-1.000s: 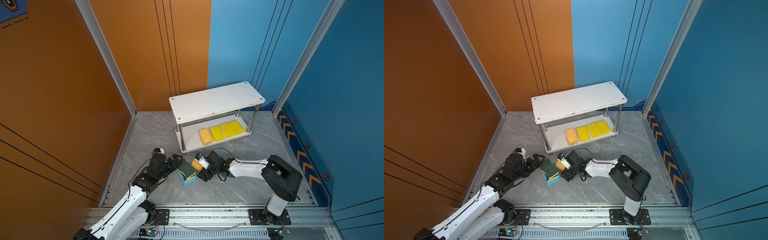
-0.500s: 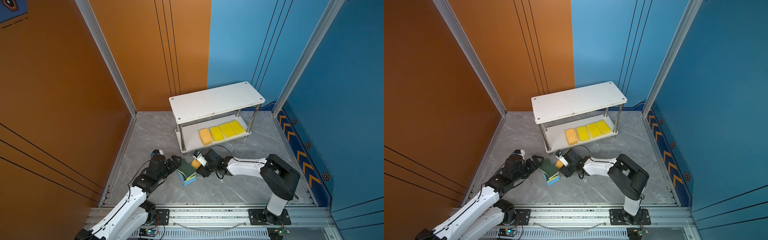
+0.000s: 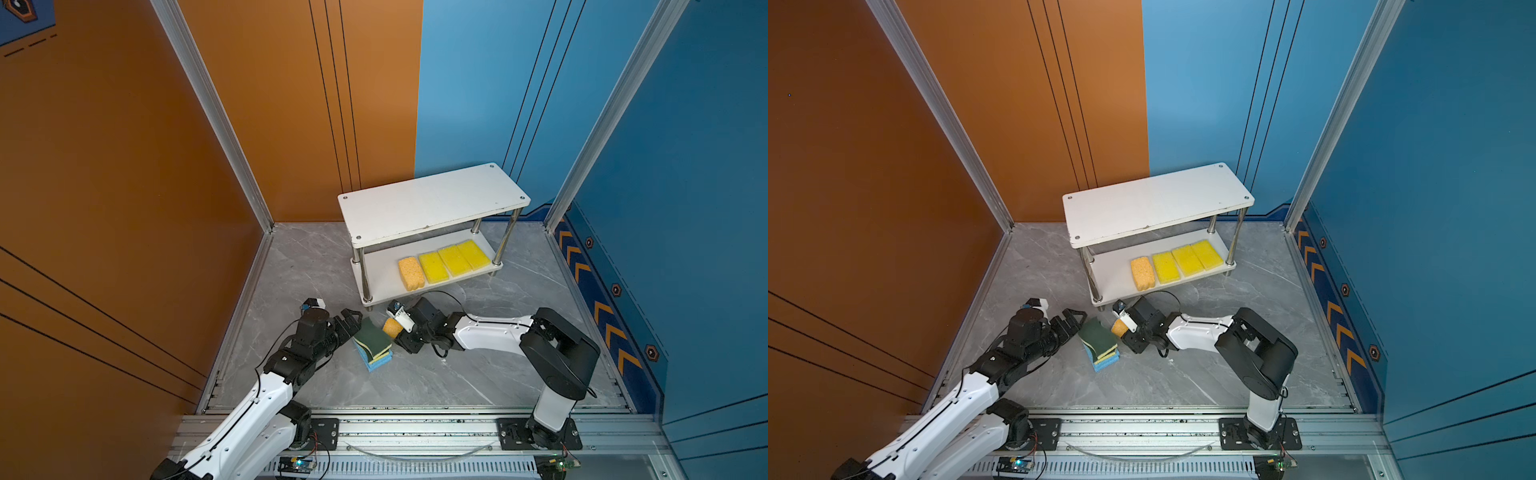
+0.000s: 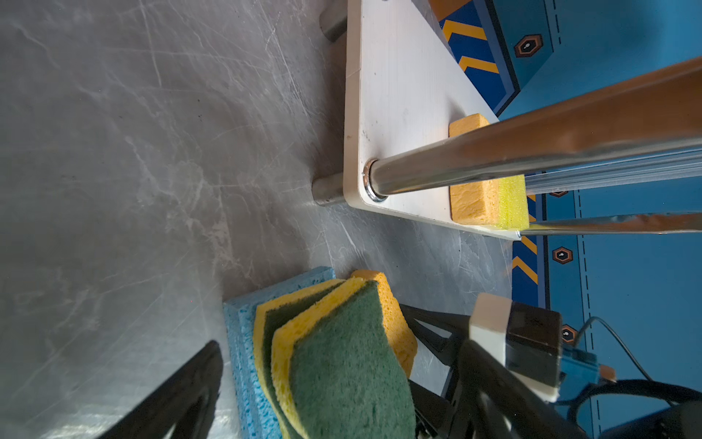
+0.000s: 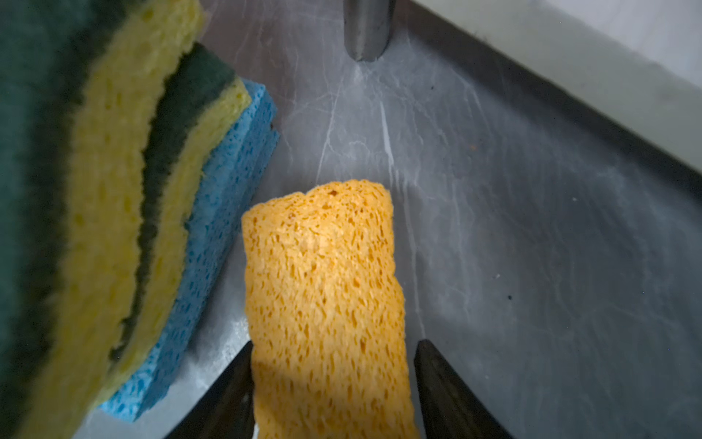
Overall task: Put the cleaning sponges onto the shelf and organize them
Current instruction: 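Close the right gripper on the orange cellulose sponge and lift it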
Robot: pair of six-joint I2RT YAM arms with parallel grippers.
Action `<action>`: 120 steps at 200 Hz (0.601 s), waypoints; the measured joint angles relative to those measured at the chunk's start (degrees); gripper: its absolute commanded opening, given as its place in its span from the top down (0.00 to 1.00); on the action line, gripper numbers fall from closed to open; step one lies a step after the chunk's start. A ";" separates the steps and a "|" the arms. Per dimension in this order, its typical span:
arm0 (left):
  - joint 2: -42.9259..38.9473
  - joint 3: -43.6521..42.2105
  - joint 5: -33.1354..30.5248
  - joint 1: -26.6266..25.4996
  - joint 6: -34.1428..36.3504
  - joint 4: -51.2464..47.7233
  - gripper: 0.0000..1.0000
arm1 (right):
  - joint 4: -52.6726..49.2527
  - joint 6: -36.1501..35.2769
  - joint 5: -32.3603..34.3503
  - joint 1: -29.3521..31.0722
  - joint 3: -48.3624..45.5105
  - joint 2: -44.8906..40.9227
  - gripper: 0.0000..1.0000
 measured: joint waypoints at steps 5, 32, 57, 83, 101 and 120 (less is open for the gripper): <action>0.00 0.00 0.00 -0.02 -0.02 0.02 0.02 | 0.00 -0.02 0.00 0.00 0.00 0.15 0.38; 0.42 0.00 0.15 0.00 -0.02 0.22 0.02 | -0.26 -0.02 0.00 -0.09 0.00 0.85 0.38; 0.48 0.00 0.17 -0.02 -0.04 0.24 0.02 | -0.50 0.02 0.00 -0.37 0.00 0.96 0.42; 0.50 -0.02 0.17 -0.02 -0.04 0.24 0.02 | -0.55 0.55 -0.07 -1.07 0.00 0.96 0.47; 0.50 -0.02 0.17 -0.02 -0.04 0.24 0.02 | -0.55 0.98 -0.79 -1.92 0.02 0.96 0.52; 0.55 -0.02 0.17 -0.02 -0.04 0.24 0.02 | -0.52 1.95 -1.77 -2.95 0.04 0.94 0.53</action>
